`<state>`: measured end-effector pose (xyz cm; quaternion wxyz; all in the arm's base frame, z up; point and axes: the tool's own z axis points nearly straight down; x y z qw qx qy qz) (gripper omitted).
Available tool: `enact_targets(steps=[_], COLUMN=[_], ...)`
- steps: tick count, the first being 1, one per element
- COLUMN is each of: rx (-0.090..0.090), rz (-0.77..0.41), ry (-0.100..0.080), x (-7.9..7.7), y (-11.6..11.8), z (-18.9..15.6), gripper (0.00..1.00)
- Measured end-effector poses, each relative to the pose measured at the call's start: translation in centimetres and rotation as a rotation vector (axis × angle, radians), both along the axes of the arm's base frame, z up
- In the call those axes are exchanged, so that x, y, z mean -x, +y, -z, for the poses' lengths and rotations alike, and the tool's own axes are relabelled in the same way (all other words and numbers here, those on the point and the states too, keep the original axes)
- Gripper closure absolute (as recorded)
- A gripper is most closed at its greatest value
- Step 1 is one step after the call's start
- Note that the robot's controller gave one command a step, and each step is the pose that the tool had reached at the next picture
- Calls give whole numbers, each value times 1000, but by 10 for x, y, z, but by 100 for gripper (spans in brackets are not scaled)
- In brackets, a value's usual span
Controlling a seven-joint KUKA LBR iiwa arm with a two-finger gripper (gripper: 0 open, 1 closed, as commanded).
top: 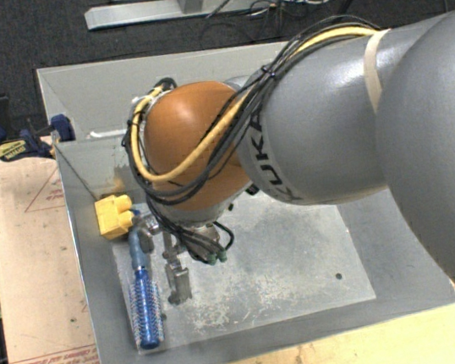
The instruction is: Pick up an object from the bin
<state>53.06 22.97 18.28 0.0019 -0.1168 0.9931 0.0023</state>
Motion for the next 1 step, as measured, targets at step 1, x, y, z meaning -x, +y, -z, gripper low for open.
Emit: enact_targets(steps=[1], rx=[5], rz=[-434], ry=[5], x=[-23], y=[20], z=[105], gripper=[0])
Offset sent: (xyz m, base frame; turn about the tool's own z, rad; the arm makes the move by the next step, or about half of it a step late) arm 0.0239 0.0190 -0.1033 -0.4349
